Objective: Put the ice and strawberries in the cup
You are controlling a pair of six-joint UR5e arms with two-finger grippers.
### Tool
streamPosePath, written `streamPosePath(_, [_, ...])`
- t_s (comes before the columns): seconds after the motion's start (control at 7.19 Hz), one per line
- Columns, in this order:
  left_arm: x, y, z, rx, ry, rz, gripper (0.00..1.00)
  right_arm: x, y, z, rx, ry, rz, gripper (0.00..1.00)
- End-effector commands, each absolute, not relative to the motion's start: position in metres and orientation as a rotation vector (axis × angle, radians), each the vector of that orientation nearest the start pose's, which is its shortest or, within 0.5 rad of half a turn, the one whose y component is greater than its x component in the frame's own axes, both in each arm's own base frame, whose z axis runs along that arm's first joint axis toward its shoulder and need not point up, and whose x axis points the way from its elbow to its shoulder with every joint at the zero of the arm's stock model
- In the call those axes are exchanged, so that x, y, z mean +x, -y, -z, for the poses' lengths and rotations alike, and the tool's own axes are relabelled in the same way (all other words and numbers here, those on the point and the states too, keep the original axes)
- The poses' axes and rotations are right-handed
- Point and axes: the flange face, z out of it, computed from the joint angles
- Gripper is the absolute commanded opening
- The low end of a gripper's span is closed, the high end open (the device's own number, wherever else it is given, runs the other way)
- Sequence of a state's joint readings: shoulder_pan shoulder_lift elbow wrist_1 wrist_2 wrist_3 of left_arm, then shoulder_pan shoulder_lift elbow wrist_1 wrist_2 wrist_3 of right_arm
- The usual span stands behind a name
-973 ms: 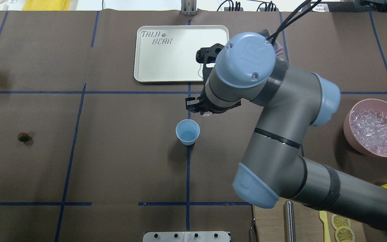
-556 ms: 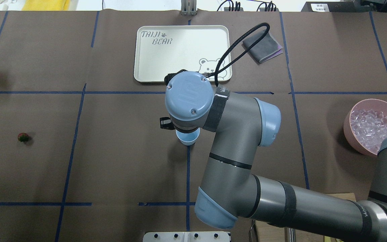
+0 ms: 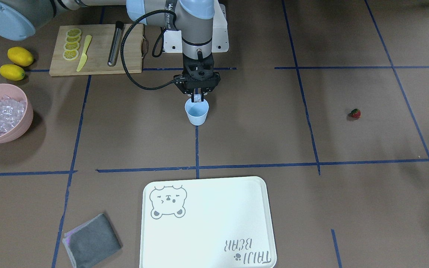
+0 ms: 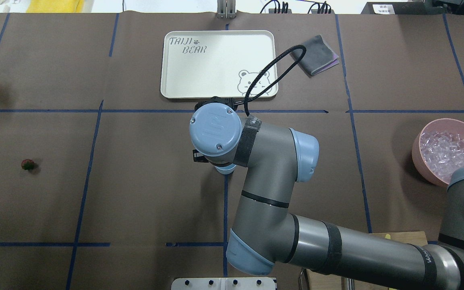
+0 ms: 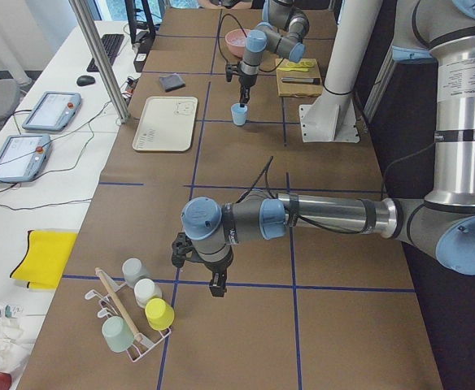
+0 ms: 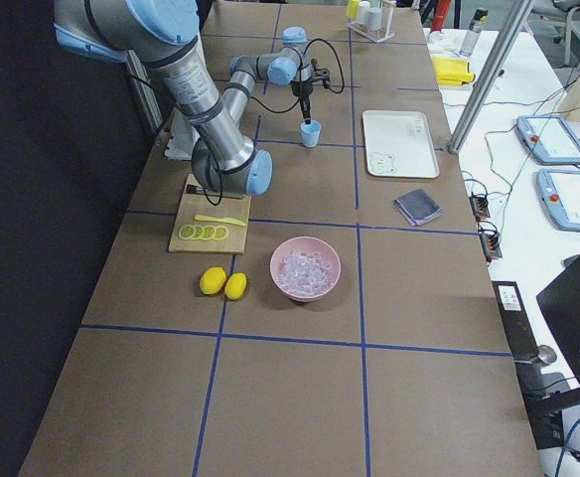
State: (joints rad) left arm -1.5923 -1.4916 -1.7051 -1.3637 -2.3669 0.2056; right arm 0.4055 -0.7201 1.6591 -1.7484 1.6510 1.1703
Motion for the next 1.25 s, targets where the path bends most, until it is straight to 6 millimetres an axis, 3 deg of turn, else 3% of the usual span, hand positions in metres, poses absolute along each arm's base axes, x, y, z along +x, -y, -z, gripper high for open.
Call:
streamPosePath(0.0, [-0.072,0.444,-0.649,-0.054,-0.806,-0.113,1.0,-0.584,0.393,-0.128,0.269,0.727,0.014,0.02])
streamPosePath(0.28, [-0.072,0.443,-0.65,-0.056,-0.806,-0.112,1.0,-0.583,0.393,-0.126,0.269,0.734,0.013,0.04])
streamPosePath(0.42, [-0.072,0.444,-0.649,-0.054,-0.806,-0.113,1.0,-0.583,0.393,-0.127,0.268,0.733,0.012,0.3])
streamPosePath(0.56, [-0.072,0.443,-0.651,-0.059,-0.807,-0.111,1.0,-0.581,0.393,-0.13,0.269,0.731,0.011,0.99])
streamPosePath(0.97, [-0.072,0.444,-0.651,-0.056,-0.806,-0.112,1.0,-0.576,0.39,-0.125,0.268,0.745,0.025,0.99])
streamPosePath(1.11, [-0.072,0.443,-0.651,-0.057,-0.806,-0.112,1.0,-0.568,0.397,-0.123,0.266,0.744,0.015,0.99])
